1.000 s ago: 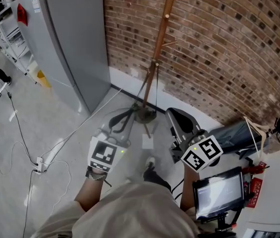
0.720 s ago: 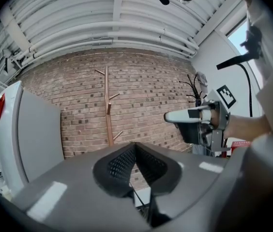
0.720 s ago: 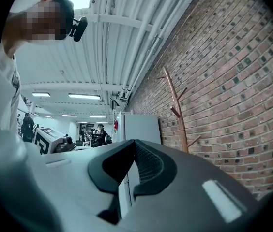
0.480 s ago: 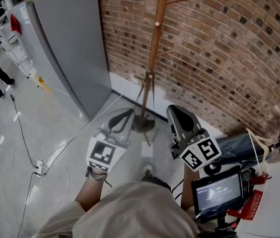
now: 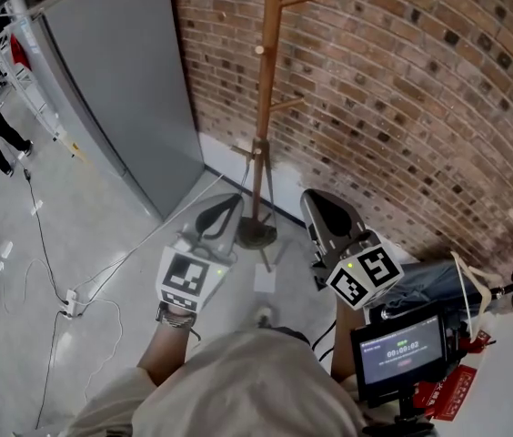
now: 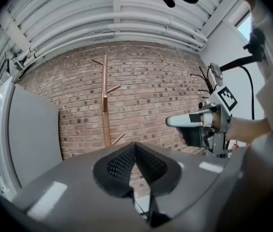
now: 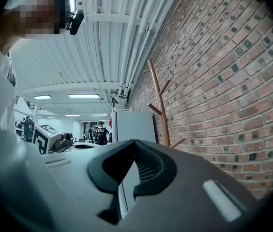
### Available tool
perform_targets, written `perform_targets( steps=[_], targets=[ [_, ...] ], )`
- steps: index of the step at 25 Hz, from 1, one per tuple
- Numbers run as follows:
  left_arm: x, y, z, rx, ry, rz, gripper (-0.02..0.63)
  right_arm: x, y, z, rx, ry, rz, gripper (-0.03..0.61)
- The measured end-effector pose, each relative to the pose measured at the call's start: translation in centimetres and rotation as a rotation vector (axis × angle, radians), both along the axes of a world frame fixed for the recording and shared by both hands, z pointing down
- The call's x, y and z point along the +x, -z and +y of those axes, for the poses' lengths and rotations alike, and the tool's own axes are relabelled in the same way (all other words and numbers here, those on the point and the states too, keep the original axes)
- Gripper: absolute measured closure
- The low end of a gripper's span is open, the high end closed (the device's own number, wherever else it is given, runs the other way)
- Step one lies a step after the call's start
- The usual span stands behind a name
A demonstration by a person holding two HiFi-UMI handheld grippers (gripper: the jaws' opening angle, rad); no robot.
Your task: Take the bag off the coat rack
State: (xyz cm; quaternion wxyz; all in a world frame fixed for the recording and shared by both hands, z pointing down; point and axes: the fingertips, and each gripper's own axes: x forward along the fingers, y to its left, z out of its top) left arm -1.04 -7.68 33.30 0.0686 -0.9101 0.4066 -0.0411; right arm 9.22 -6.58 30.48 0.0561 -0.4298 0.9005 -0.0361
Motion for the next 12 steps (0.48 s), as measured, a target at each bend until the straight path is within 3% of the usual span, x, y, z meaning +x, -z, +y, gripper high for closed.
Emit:
perform_targets(
  steps=[12],
  targets=[
    [2.9, -0.5, -2.5, -0.003, 0.087, -0.016, 0.614, 4.6, -0.1, -3.1, 0.028, 0.01, -0.023, 0.577]
  ],
)
